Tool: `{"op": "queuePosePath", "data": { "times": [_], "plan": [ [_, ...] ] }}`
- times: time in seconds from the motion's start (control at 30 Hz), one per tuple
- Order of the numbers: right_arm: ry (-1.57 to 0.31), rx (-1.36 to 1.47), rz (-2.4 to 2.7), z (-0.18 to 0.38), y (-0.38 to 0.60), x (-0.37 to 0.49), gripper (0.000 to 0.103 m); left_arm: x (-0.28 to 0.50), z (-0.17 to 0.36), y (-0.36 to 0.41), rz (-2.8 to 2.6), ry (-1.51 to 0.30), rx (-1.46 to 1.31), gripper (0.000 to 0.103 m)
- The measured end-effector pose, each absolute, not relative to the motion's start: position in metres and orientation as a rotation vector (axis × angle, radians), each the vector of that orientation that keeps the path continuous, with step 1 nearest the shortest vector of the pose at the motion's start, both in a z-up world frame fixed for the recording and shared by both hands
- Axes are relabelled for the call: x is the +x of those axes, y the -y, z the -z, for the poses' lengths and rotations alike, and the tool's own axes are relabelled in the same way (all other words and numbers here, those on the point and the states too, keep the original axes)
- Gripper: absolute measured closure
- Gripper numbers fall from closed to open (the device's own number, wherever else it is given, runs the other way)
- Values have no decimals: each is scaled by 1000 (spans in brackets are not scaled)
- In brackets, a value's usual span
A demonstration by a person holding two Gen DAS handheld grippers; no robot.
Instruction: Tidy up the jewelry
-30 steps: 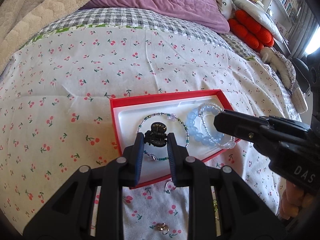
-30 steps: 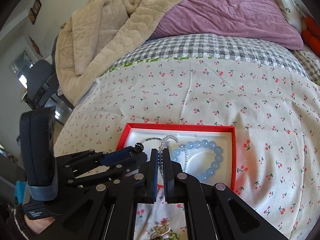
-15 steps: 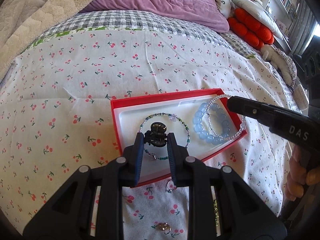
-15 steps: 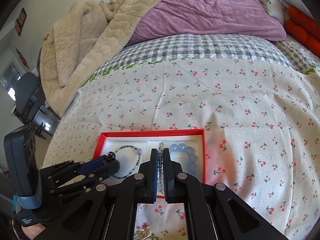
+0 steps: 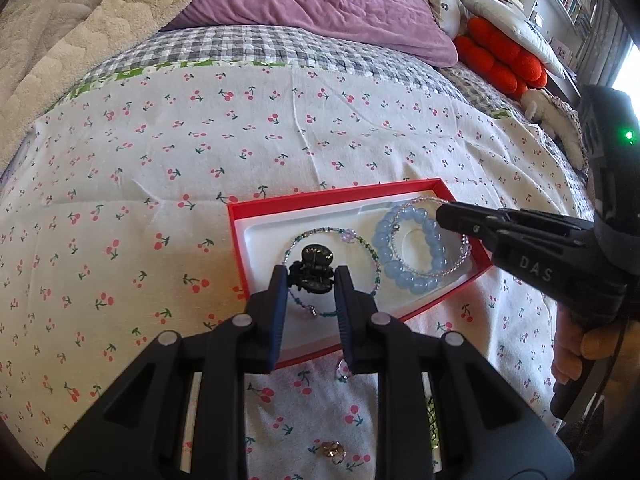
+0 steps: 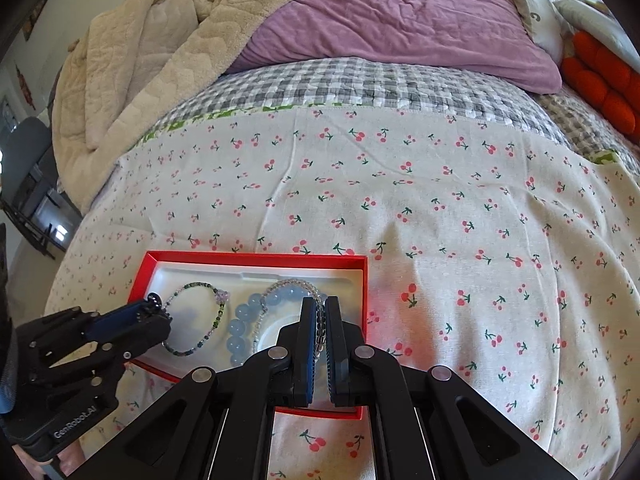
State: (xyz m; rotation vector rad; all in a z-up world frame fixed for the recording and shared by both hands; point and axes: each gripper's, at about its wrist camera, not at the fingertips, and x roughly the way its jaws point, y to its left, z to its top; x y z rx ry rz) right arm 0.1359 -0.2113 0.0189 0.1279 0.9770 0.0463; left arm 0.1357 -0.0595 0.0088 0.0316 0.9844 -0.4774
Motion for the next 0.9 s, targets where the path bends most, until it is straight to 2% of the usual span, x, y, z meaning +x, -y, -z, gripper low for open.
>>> {"op": "queuePosePath", "data": {
  "times": [0.17, 0.3, 0.37, 0.47, 0.5, 0.53, 0.7, 0.9],
  "plan": [
    [-974, 101, -49, -19, 208, 136, 98, 136, -10, 60, 483, -985, 31, 75],
    [-972, 116, -77, -29, 209, 133, 89, 133, -16, 58, 489, -973, 30, 56],
    [-964, 110, -88, -34, 208, 129, 83, 130, -19, 56, 496, -963, 31, 53],
    [-947, 106, -100, -42, 209, 120, 65, 121, -24, 52, 493, -950, 40, 47],
    [-941, 109, -103, -44, 210, 118, 46, 119, -25, 51, 490, -947, 40, 42],
    [-921, 112, -110, -48, 210, 112, 38, 116, -27, 49, 487, -942, 40, 38],
    [-895, 83, -136, -59, 207, 92, 37, 98, -27, 37, 455, -943, 59, 24],
    [-907, 35, -155, -56, 200, 65, 31, 76, -8, 21, 403, -993, 109, 21]
  ]
}}
